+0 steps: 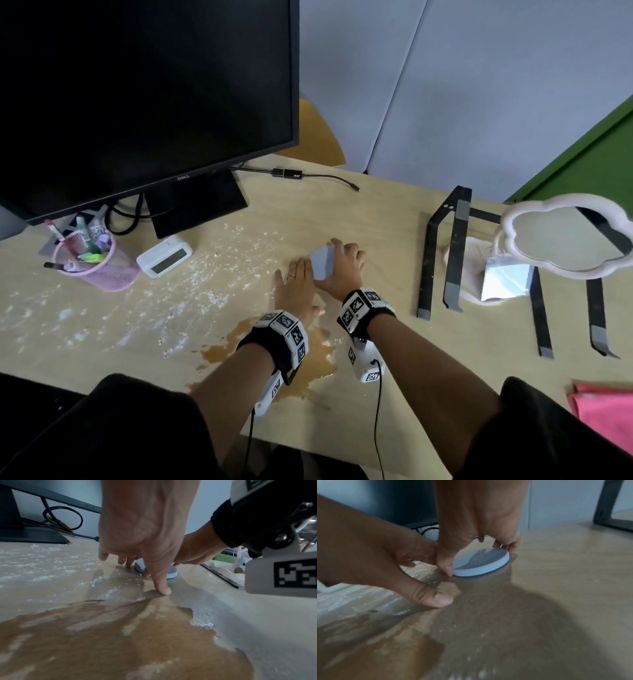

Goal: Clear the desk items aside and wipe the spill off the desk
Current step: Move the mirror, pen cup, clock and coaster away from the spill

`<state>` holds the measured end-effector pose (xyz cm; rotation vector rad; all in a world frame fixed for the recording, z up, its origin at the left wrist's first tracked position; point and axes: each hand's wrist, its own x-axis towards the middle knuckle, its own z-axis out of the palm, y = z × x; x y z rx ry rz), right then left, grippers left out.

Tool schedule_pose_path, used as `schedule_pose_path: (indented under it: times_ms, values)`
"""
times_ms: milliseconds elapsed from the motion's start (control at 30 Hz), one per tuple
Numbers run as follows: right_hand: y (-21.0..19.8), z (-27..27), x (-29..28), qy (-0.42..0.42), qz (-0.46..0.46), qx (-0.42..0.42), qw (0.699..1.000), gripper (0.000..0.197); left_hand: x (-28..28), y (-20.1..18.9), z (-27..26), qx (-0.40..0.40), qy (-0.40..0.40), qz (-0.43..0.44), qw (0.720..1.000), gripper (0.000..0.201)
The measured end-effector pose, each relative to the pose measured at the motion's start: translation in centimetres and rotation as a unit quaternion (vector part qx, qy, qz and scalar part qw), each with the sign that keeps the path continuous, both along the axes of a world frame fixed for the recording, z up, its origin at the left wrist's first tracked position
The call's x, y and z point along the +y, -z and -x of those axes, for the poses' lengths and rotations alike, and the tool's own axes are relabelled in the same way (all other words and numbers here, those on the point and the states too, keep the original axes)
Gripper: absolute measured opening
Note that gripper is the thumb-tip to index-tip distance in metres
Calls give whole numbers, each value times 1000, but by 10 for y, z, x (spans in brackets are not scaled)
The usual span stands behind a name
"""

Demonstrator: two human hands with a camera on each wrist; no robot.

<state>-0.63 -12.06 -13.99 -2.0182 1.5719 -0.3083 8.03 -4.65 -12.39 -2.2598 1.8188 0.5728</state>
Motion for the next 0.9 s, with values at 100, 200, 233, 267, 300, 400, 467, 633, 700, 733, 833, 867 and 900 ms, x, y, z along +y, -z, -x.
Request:
schedule_pose_path:
  times_ms: [100,200,233,267,300,400,467,633,700,733,833,867,900]
  values:
    - [-2,20,10,33,2,0,999,101,3,-3,5,9,15,6,1000,104]
    - [-2,53,25,38,7,15,999,100,9,-5,17,7,26,0,1000,100]
    - [-2,65,30,34,13,17,999,99,10,-5,22,4,30,0,1000,97]
    - [-2,77,35,30,20,17,999,97,12,-5,28,4,33,3,999,94]
    - [-4,91,40,28,26,16,999,96,13,-5,37,5,37,8,999,91]
    - [-7,134,56,35,28,16,999,93,18,-5,69,17,60,17,998,84]
    - [-8,166,65,38,24,17,999,93,21,-5,95,19,86,19,996,84]
    - [-8,232,71,76,33,50,995,92,27,-2,148,18,148,10,989,82]
    - [-8,251,69,110,44,57,991,91,29,1,161,16,156,-2,988,80]
    - [-9,258,66,131,47,58,989,91,29,3,166,13,157,-8,988,80]
    - [-4,275,58,186,34,67,980,89,30,6,176,-2,151,-18,988,81]
    - [-3,278,56,200,20,74,977,88,30,6,177,-3,148,-20,989,81]
    - [0,281,54,208,7,78,975,87,30,6,178,-3,146,-20,989,80]
